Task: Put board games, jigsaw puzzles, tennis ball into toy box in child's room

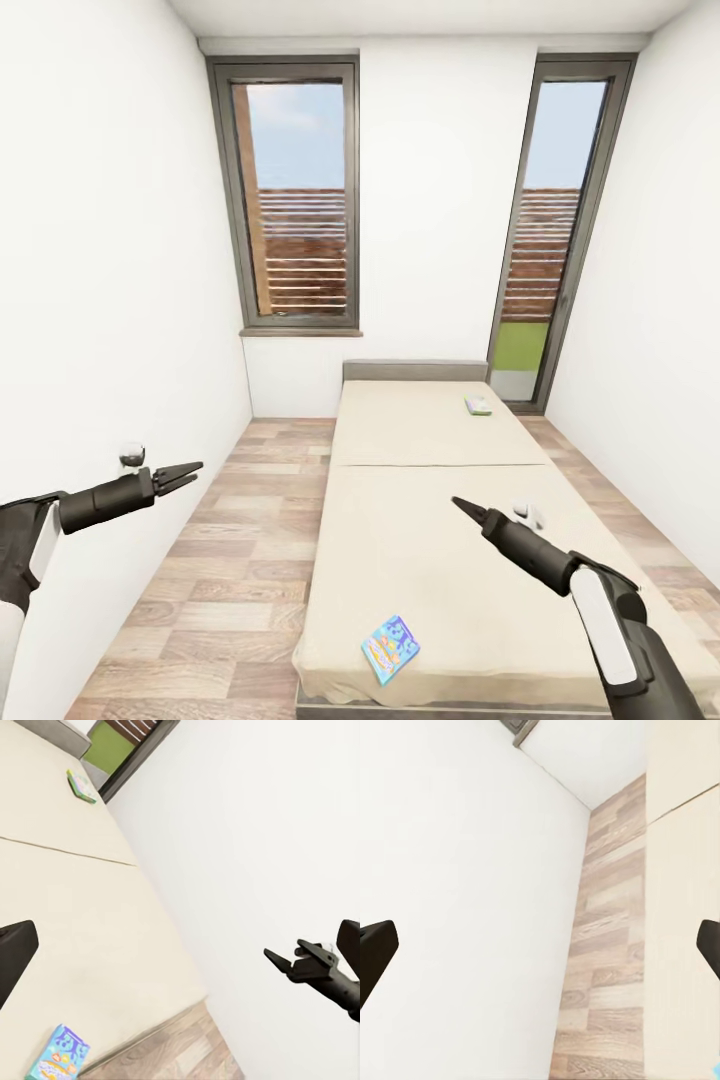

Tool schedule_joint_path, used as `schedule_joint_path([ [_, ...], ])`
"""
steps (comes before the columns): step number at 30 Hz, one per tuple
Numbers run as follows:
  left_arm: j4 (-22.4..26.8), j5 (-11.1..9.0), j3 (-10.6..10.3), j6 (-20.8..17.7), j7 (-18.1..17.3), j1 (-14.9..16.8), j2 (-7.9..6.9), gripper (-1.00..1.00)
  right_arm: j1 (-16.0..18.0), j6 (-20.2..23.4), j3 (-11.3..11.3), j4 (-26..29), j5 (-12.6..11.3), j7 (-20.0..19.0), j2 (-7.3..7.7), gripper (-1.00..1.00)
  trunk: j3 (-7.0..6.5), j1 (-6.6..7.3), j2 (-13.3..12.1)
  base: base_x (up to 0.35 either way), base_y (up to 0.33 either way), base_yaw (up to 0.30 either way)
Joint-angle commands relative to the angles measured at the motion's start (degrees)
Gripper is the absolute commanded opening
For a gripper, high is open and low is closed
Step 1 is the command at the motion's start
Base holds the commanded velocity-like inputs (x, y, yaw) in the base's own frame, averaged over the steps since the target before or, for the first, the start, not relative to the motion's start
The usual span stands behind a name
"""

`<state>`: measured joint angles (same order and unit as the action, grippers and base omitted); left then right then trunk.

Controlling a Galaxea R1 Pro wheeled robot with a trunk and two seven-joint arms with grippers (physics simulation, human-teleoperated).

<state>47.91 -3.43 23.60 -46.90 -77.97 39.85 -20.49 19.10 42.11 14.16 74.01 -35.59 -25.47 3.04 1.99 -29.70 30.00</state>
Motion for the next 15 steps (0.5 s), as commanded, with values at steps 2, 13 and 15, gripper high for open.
schedule_joint_path([
  [2,0.00,-0.08,-0.07,-0.65,0.04,0.05,0.18,1.00,0.06,0.44,0.05,-0.27,-0.21,-0.08,-0.31,1.00,0.49,-0.47,0.94,0.000,0.000,0.000],
  [13,0.00,-0.08,-0.15,-0.74,0.97,0.05,0.45,1.00,1.59,4.21,3.09,-13.87,-7.62,0.57,-0.31,1.00,2.46,-2.89,5.35,0.000,0.000,0.000],
  [15,0.00,-0.08,-0.14,-0.74,1.33,0.05,0.45,1.00,2.07,7.83,4.08,-16.23,-12.74,0.78,-0.01,1.00,2.82,-3.33,6.15,0.000,0.000,0.000],
])
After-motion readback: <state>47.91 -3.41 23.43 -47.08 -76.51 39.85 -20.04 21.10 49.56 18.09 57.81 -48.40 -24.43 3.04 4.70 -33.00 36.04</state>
